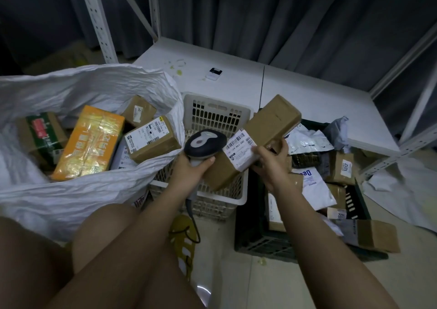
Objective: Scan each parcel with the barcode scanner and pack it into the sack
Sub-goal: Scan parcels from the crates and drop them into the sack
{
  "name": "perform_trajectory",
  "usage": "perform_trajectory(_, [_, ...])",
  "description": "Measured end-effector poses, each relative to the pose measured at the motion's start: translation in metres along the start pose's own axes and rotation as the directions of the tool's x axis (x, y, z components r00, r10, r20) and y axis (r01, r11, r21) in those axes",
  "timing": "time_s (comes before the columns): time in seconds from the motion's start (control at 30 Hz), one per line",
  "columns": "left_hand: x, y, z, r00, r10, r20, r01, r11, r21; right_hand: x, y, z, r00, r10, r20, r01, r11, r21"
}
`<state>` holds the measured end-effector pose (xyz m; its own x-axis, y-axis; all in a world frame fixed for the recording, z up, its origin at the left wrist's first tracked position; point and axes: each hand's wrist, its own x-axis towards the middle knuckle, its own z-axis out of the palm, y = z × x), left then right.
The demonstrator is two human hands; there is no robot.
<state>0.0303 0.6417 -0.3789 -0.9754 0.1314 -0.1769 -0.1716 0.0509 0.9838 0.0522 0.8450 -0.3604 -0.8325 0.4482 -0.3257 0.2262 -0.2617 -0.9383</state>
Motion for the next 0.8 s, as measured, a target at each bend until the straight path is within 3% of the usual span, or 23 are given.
perform_trajectory(0.17, [0.005,-0.003,0.006,1.0,-0.02,-0.013,0.021,0.999,0.033,-0.021,0.037,0.008,0.999,0.017,0.028,-0.016,0.999,-0.04])
perform_trajectory(0.43, [0.016,-0.012,0.028,0.999,-0.02,0.028,0.018,0.997,0.08,-0.024,0.067,0.0,0.992,0.067,-0.108,-0.043,0.977,0.21])
perform_trajectory(0.63, [0.024,-0.024,0.052,0.993,-0.052,0.103,0.038,0.991,0.131,-0.021,0.067,-0.027,0.988,0.016,-0.153,-0.013,1.0,0.02])
perform_trajectory(0.8, [0.023,-0.028,0.071,0.986,-0.05,0.158,0.029,0.991,0.133,-0.019,0.056,-0.047,0.967,-0.169,-0.189,0.141,0.978,-0.154])
